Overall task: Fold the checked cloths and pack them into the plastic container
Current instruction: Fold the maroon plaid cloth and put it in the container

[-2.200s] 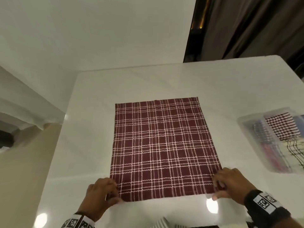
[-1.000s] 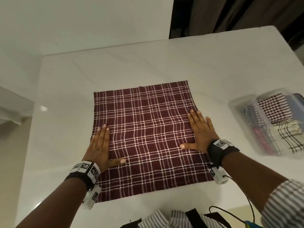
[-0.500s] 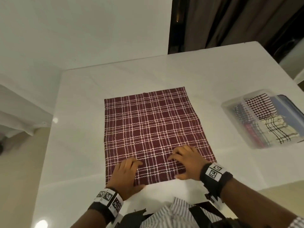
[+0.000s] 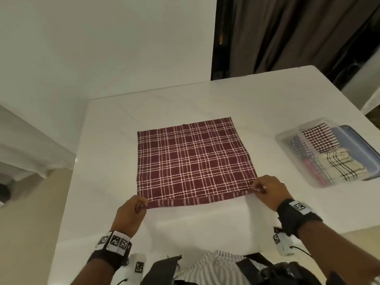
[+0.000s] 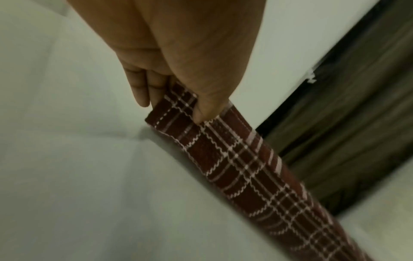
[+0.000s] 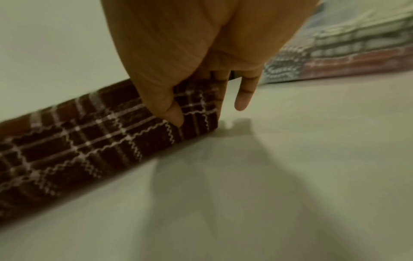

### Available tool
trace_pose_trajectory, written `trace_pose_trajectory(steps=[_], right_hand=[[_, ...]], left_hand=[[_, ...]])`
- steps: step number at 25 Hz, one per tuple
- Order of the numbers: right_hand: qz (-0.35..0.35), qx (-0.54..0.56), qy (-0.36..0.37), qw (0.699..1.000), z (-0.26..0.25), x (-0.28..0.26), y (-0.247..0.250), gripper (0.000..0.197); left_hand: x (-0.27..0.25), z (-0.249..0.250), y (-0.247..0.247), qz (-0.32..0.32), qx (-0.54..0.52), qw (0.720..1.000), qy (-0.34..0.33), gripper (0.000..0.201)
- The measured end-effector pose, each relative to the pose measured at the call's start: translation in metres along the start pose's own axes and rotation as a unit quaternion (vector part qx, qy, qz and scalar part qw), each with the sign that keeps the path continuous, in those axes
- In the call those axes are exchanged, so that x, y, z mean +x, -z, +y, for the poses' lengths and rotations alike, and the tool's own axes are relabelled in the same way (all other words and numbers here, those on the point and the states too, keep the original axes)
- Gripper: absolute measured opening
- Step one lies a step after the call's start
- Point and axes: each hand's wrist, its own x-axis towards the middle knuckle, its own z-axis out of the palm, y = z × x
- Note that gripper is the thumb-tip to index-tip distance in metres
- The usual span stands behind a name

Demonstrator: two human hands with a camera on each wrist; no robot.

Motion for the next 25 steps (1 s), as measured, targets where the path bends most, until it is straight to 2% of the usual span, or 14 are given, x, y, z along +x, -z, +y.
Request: trace_pose_trajectory(steps=[2,4,6,8,10,13,16,19,20,22,25], right_hand=[[0.052,0.146,-0.028,0.987,0.008,0.004,0.015,0.021],[0.092,0.232,-0.021,0.968,0.009,0.005,0.028,0.026],[0.105,0.270,-0.016,0.957,0.006,0.005,0.036,0.032],[0.116,0.286,-0.020,0.951,0.004,0.003,0.041,0.026],[0.107,0.298,-0.026,0.948,0.001,-0.006,0.047,0.014],[0.059,0.355,-0.053,0.931,0.000,-0.016,0.051,0.025],[0.050,0.355,-0.068,0.931,0.001,-0.011,0.045,0.024],[0.079,0.344,-0.077,0.933,-0.006,0.007,0.037,0.007],[0.082,0.353,-0.078,0.929,-0.011,0.014,0.037,0.008],[0.082,0.355,-0.064,0.929,-0.018,0.031,0.037,0.023],[0.081,0.277,-0.018,0.957,-0.021,0.061,0.037,0.027]], left_hand=[[0.005,0.003,0.013,0.051,-0.066,0.996,0.029,0.009],[0.009,0.008,0.023,0.061,-0.100,0.992,0.040,0.013],[0.010,0.009,0.030,0.068,-0.131,0.988,0.041,0.020],[0.008,0.008,0.038,0.078,-0.145,0.985,0.042,0.023],[0.002,0.009,0.048,0.081,-0.143,0.986,0.038,0.024],[-0.007,0.012,0.059,0.071,-0.164,0.983,0.043,0.024],[-0.004,0.007,0.056,0.069,-0.173,0.981,0.053,0.025],[0.015,0.003,0.047,0.087,-0.201,0.973,0.080,0.023],[0.022,0.004,0.045,0.088,-0.223,0.967,0.086,0.029],[0.037,0.008,0.043,0.094,-0.255,0.958,0.094,0.040],[0.059,0.011,0.047,0.092,-0.205,0.972,0.065,0.020]])
